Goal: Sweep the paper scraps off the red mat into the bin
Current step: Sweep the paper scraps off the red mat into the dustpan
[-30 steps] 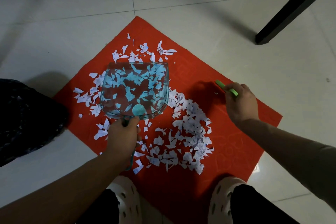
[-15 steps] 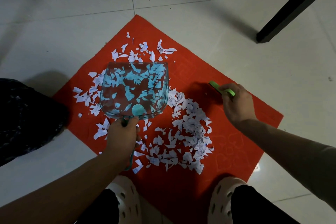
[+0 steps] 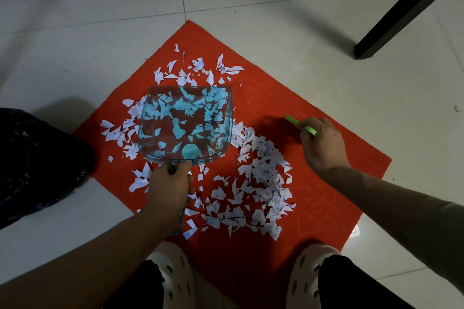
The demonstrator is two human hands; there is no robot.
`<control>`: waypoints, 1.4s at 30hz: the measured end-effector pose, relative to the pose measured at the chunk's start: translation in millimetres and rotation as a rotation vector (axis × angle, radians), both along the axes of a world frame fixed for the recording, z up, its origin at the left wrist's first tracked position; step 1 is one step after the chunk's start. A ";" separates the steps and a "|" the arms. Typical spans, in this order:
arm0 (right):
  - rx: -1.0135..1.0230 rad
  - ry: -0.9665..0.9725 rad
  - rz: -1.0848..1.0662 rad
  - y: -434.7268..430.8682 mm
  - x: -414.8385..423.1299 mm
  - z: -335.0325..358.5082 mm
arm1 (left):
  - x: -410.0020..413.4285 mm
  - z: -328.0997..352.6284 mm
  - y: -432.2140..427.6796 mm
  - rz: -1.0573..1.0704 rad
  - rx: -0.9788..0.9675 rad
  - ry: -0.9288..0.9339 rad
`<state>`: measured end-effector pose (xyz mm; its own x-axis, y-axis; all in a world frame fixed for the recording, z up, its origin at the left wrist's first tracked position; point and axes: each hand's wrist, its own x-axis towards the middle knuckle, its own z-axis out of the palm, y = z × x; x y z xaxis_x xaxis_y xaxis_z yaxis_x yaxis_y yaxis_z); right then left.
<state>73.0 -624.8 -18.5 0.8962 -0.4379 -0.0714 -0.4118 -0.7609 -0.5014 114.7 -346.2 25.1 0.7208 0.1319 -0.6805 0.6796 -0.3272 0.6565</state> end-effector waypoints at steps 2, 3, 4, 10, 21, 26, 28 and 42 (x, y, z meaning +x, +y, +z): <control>0.018 0.033 0.021 4.5 -3.0 -1.1 | -0.2 -0.2 -0.2 -0.010 -0.004 0.005; 0.044 0.038 0.057 8.9 -5.2 -0.5 | -0.3 -0.5 -0.3 -0.013 -0.004 0.007; 0.081 0.034 0.098 13.7 -7.3 0.9 | -0.3 -0.5 -0.7 -0.014 -0.004 0.007; 0.126 -0.045 0.109 21.0 -1.2 6.2 | 0.2 -0.8 -2.4 -0.004 0.006 -0.001; 0.203 0.015 0.226 41.6 15.0 6.6 | 1.6 -3.7 3.2 0.005 0.032 -0.008; 0.140 0.025 0.186 35.1 41.3 6.2 | 1.8 -4.4 6.2 0.017 0.028 -0.013; 0.120 0.047 0.189 34.5 51.1 3.4 | 2.3 -4.8 7.1 0.021 0.032 -0.010; 0.105 0.117 0.166 33.0 34.9 -0.9 | -2.3 -0.9 14.9 0.034 0.052 -0.026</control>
<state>107.9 -591.8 -19.4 0.9382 -0.2701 -0.2166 -0.3455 -0.7690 -0.5378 112.5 -331.4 24.2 0.7324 0.1918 -0.6533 0.6742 -0.3382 0.6566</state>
